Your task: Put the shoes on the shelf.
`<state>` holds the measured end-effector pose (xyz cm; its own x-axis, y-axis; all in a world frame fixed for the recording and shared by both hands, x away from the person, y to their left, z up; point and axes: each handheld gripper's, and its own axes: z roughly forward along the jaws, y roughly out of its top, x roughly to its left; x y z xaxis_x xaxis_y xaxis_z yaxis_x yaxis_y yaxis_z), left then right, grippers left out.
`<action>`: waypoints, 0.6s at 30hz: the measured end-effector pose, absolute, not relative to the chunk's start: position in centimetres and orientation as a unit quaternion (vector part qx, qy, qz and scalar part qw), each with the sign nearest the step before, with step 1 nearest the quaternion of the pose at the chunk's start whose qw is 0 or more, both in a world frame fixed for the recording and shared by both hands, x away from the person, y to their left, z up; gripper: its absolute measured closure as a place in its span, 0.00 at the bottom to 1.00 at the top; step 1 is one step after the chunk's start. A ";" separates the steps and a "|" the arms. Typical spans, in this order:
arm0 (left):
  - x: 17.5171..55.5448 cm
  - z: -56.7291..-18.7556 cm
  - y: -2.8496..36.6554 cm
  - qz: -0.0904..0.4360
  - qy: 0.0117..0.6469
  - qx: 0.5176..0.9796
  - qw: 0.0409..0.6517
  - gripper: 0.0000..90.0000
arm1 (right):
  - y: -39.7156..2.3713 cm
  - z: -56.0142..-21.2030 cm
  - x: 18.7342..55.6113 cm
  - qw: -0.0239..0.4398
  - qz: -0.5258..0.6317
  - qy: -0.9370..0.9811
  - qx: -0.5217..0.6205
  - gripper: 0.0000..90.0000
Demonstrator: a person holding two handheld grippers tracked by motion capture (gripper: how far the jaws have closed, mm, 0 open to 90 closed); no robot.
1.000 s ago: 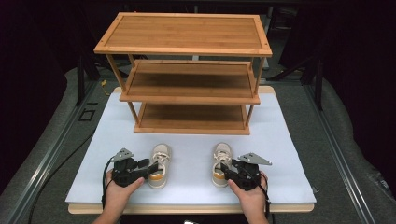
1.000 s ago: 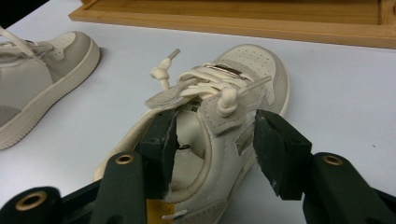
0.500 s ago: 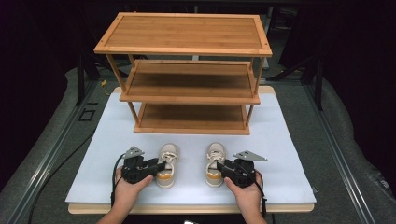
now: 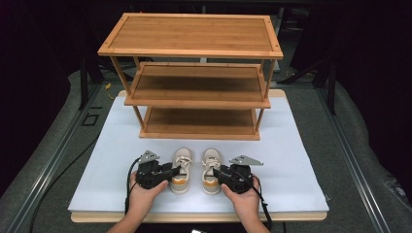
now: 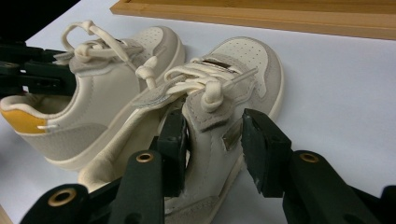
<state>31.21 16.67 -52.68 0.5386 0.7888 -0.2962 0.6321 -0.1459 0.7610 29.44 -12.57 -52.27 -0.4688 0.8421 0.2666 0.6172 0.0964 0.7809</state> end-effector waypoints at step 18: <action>31.2 -52.9 15.1 0.080 0.472 0.748 0.460 0.62 | -11.1 -52.3 29.4 0.125 0.448 0.727 0.505 0.68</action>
